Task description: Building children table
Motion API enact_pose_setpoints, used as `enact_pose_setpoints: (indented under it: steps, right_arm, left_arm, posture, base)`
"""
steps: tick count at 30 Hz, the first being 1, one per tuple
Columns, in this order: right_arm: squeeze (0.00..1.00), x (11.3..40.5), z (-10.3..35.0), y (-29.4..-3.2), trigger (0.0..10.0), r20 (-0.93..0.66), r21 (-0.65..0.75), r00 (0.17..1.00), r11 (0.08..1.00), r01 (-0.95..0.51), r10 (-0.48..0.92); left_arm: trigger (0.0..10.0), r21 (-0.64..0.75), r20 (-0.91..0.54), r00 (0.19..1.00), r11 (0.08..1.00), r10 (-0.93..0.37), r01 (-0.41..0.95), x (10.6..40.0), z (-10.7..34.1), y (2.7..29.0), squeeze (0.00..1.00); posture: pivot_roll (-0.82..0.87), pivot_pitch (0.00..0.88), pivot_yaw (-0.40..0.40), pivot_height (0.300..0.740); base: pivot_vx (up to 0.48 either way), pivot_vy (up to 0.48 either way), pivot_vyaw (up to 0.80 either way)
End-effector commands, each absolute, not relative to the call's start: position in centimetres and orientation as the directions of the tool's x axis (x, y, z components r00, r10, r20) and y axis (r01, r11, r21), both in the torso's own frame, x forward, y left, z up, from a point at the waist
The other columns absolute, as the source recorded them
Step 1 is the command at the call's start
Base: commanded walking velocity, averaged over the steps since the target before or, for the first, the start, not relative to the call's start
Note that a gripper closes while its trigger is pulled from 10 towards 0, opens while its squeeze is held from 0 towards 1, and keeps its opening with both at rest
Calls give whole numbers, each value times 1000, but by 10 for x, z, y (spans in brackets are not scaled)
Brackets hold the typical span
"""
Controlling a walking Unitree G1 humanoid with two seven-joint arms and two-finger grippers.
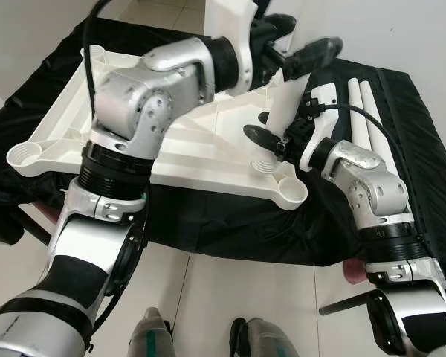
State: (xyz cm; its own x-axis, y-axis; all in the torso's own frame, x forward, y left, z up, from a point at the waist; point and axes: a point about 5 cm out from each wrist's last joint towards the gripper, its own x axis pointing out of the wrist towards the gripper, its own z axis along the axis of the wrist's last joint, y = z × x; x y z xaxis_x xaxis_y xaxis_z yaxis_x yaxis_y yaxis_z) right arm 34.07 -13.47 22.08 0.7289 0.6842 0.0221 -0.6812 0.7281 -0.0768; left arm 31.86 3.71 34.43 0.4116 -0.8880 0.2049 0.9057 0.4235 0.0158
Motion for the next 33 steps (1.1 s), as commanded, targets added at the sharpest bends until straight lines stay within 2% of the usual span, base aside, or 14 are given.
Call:
enact_pose_setpoints:
  steps: [1,6,8,9,10,11,16,19,21,25,30,33]
  right_arm:
    - [0,343,226,-139,10000,53,-79,747,748,-659,663]
    - [0,345,226,-143,10000,75,-61,782,785,-616,619]
    - [0,347,224,-149,10000,109,-30,830,837,-547,547]
    - [0,347,224,-149,10000,109,-30,830,837,-547,547]
    - [0,347,224,-153,10000,137,-11,858,867,-499,496]
    - [0,347,223,-154,10000,145,-4,866,876,-483,478]
    - [0,347,220,-156,10000,180,-6,898,913,-408,402]
    - [0,347,218,-154,10000,193,15,905,921,-390,380]
    - [0,347,218,-154,10000,193,15,905,921,-390,380]
    - [0,344,212,-147,10000,213,44,913,930,-364,348]
    - [0,344,205,-142,10000,234,35,922,945,-325,308]
    - [0,345,199,-138,10000,245,39,928,954,-297,279]
  left_arm:
    - [10000,2,208,380,389,-901,921,316,344,38,0]
    - [10000,-34,227,437,441,-870,897,320,342,49,0]
    - [10000,-87,229,526,522,-819,849,327,329,61,0]
    - [10000,-87,229,526,522,-819,849,327,329,61,0]
    - [10000,-115,203,594,584,-778,804,331,315,66,0]
    - [10000,-114,180,622,612,-762,783,332,306,67,0]
    - [10000,-129,116,690,678,-715,724,335,280,67,0]
    - [10000,-105,76,739,732,-669,673,338,268,69,0]
    - [10000,-105,76,739,732,-669,673,338,268,69,0]
    - [10000,-103,36,836,830,-548,549,345,250,78,0]
    - [10000,-39,37,882,881,-471,472,346,236,84,0]
    - [10000,53,39,902,902,-430,428,344,222,87,0]
  posture:
    - [-10,23,-52,740]
    - [-7,28,-54,740]
    - [-8,31,-52,740]
    - [-8,31,-52,740]
    - [-9,33,-52,740]
    - [-10,33,-52,740]
    - [-12,34,-53,740]
    - [-11,33,-55,740]
    - [-11,33,-55,740]
    - [-10,31,-57,740]
    - [0,21,-55,740]
    - [2,22,-53,740]
  base:
    - [0,0,0]
    - [0,0,0]
    - [0,0,0]
    - [0,0,0]
    - [0,0,0]
    - [0,0,0]
    - [0,0,0]
    - [0,0,0]
    - [0,0,0]
    - [0,0,0]
    - [0,0,0]
    - [0,0,0]
